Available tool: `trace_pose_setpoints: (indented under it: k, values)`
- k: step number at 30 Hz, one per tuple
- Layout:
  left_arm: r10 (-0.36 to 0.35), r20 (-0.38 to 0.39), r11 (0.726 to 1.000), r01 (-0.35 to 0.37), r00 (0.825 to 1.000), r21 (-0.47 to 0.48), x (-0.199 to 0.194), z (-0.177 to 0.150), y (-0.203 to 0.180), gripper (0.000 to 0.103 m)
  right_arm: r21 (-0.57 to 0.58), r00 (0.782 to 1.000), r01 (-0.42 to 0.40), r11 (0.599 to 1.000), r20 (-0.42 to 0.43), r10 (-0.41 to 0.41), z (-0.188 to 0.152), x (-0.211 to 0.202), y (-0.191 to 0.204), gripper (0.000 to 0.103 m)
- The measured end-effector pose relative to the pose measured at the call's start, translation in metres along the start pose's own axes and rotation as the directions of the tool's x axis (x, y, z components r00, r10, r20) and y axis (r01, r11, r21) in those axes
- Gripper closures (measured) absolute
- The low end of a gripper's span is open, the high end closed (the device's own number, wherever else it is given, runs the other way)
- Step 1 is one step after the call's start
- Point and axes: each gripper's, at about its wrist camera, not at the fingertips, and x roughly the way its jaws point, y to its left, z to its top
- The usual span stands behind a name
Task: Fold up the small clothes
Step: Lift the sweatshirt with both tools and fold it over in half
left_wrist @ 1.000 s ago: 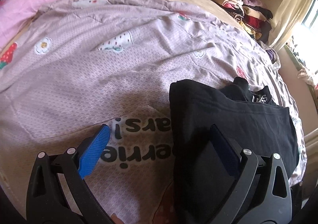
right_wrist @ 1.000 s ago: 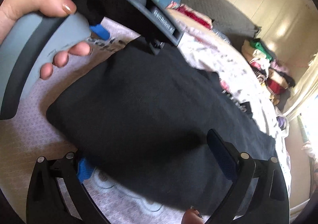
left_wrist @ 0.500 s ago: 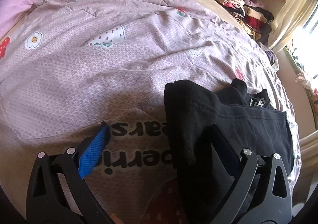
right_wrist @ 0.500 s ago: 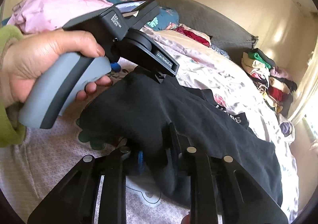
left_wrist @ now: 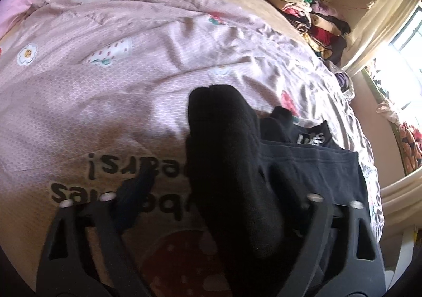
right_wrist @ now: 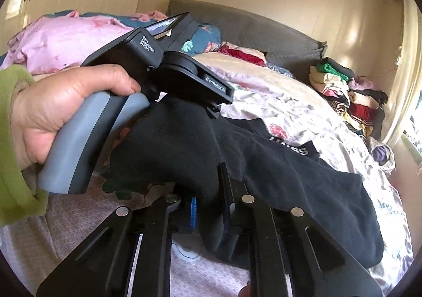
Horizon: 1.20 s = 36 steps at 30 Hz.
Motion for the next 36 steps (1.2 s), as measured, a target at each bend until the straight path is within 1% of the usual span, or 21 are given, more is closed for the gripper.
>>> trace_pose_setpoints:
  k: [1, 3, 5, 7, 9, 16, 25, 30, 36]
  values:
    - [-0.004, 0.001, 1.0, 0.004, 1.0, 0.01, 0.0, 0.0, -0.005, 0.044, 0.01, 1.0, 0.003, 1.0, 0.004, -0.003, -0.001, -0.001, -0.003, 0.091]
    - [-0.015, 0.005, 0.999, 0.015, 1.0, 0.036, -0.001, -0.001, -0.015, 0.061, 0.021, 1.0, 0.008, 1.0, 0.01, -0.008, -0.001, -0.004, -0.007, 0.091]
    - [-0.019, 0.014, 0.998, 0.018, 1.0, 0.063, -0.003, -0.001, -0.025, 0.068, 0.036, 1.0, 0.012, 0.999, 0.016, -0.013, -0.002, -0.006, -0.012, 0.092]
    - [-0.012, 0.033, 0.996, 0.009, 0.999, 0.085, -0.007, -0.001, -0.033, 0.07, 0.051, 1.0, 0.015, 0.999, 0.023, -0.016, -0.004, -0.009, -0.015, 0.092]
    - [-0.007, 0.047, 0.995, 0.002, 0.999, 0.101, -0.011, -0.001, -0.04, 0.075, 0.063, 0.999, 0.019, 0.998, 0.029, -0.021, -0.004, -0.011, -0.019, 0.092]
    - [0.005, 0.075, 0.988, -0.016, 0.997, 0.153, -0.019, 0.001, -0.069, 0.077, 0.127, 0.998, 0.038, 0.991, 0.047, -0.045, -0.012, -0.024, -0.037, 0.094]
    - [-0.006, 0.1, 0.977, -0.015, 0.995, 0.213, -0.026, 0.001, -0.112, 0.078, 0.217, 0.996, 0.04, 0.975, 0.064, -0.055, -0.019, -0.039, -0.067, 0.095]
    - [-0.009, 0.109, 0.968, -0.018, 0.994, 0.249, -0.024, 0.001, -0.139, 0.078, 0.27, 0.995, 0.046, 0.962, 0.073, -0.069, -0.024, -0.047, -0.086, 0.095]
    - [-0.016, 0.101, 0.959, -0.013, 0.995, 0.284, -0.017, -0.002, -0.166, 0.078, 0.337, 0.994, 0.051, 0.94, 0.075, -0.081, -0.032, -0.055, -0.107, 0.095]
